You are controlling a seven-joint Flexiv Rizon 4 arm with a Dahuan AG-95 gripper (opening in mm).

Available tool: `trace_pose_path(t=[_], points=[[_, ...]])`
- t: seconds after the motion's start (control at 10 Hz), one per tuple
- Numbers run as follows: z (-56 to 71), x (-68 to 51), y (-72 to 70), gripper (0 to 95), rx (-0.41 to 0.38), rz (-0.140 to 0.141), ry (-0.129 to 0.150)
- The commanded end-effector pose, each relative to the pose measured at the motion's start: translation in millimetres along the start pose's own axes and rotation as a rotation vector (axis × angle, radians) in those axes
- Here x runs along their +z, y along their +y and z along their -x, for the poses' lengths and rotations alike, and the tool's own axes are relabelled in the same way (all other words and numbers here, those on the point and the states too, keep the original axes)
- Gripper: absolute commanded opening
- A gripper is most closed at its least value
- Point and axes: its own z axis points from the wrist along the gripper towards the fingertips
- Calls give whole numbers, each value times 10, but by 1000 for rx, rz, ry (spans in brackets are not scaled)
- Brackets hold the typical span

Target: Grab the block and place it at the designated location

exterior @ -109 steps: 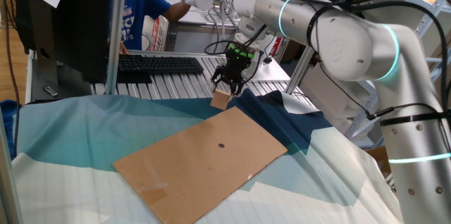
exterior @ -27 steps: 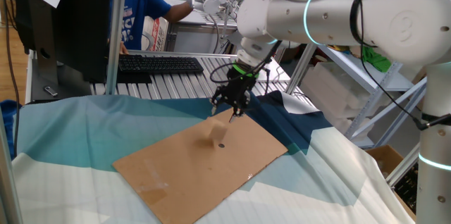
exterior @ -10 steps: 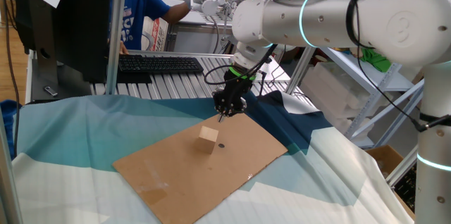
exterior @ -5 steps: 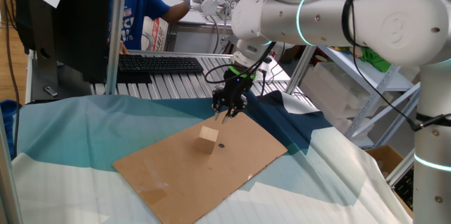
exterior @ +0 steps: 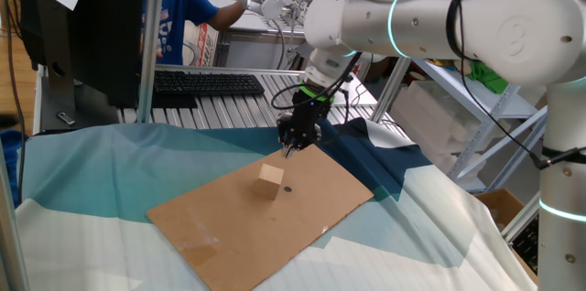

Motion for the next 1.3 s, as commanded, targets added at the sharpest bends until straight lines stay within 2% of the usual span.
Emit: trace_pose_path(t=[0.1, 0.5, 1.0, 1.3], points=[[21, 1, 24, 0, -49, 3, 100], [21, 2, 26, 0, -57, 1, 116], [22, 3, 27, 0, -45, 0, 120], [22, 5, 28, 0, -7, -3, 124]])
